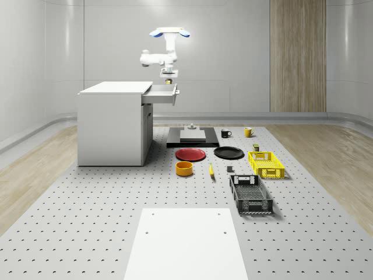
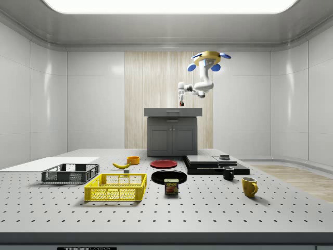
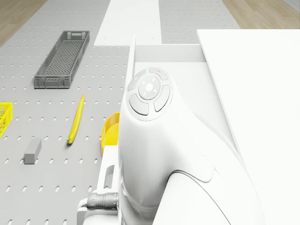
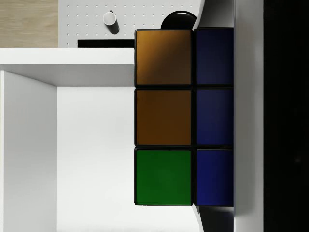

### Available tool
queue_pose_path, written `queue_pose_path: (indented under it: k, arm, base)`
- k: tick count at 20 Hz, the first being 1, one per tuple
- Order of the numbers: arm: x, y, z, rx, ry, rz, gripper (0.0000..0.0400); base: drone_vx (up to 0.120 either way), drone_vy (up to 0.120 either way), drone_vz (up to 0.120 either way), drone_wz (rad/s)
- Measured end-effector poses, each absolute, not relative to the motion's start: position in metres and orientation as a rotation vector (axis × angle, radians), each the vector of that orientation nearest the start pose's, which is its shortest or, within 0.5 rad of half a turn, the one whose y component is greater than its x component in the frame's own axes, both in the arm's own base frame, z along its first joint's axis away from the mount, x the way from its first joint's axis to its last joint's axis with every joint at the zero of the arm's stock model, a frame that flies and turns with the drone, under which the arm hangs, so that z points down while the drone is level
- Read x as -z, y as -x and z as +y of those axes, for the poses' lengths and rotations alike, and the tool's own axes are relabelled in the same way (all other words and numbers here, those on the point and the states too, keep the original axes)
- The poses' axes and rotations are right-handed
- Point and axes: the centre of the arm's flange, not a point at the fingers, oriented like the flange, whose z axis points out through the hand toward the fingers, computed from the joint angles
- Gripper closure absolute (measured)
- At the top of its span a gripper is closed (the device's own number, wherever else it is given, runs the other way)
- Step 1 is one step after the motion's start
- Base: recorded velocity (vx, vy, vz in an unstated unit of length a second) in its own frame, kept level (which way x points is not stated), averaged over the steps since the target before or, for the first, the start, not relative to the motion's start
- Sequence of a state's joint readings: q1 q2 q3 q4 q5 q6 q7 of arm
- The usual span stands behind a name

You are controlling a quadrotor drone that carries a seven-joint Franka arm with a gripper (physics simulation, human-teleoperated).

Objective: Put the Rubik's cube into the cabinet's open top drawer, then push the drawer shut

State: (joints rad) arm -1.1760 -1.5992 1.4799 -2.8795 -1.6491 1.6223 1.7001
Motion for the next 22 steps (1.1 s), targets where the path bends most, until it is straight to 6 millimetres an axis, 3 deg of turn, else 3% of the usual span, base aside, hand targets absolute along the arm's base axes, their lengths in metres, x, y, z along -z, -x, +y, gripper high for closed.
queue_pose_path:
  k: [8,22]
  arm:
    - [-0.465,-0.307,0.000,-0.786,-0.001,-0.002,0.0075]
    - [-0.513,-0.307,0.008,-0.786,-0.001,-0.002,0.0075]
  base:
    - [0.000,-0.115,0.000,0.000]
    - [0.000,0.000,0.000,0.000]
